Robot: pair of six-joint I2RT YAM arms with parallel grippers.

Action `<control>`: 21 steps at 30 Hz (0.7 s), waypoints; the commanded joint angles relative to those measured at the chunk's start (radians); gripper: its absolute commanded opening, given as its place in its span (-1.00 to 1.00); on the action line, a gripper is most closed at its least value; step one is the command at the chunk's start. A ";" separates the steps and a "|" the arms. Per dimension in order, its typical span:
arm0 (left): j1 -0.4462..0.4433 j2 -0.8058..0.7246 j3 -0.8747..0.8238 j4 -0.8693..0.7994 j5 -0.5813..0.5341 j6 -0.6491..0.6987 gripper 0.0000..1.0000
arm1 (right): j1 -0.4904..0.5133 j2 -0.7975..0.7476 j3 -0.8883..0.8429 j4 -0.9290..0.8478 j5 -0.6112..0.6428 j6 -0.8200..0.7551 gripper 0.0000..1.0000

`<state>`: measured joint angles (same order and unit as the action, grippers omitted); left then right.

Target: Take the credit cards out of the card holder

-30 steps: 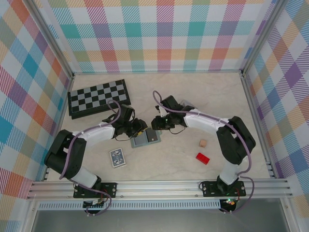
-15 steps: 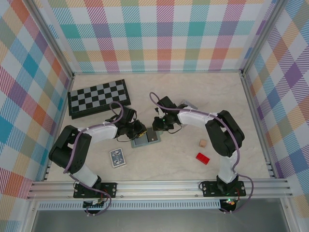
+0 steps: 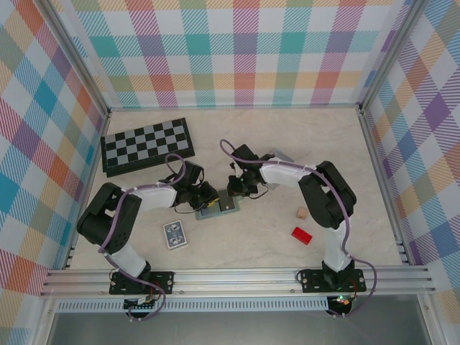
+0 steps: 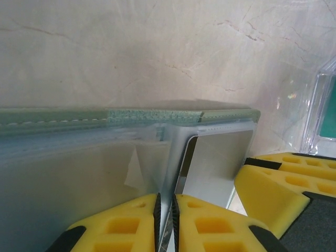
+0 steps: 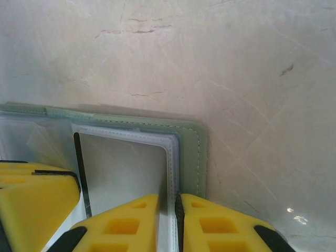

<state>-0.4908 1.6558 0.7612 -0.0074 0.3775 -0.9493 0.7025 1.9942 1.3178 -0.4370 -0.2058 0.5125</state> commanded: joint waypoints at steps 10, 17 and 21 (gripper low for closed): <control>-0.012 -0.004 -0.034 0.008 0.009 0.048 -0.67 | 0.009 0.046 0.034 -0.052 0.012 -0.003 -0.69; -0.012 -0.093 -0.043 0.046 0.031 0.085 -0.66 | 0.009 0.049 0.032 -0.053 0.011 -0.003 -0.70; -0.014 -0.104 -0.056 0.084 0.052 0.084 -0.66 | 0.009 0.052 0.032 -0.052 0.011 -0.003 -0.70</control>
<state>-0.4908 1.5764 0.7200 0.0360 0.4030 -0.8902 0.7025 2.0121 1.3373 -0.4587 -0.2024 0.5125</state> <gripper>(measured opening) 0.171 0.150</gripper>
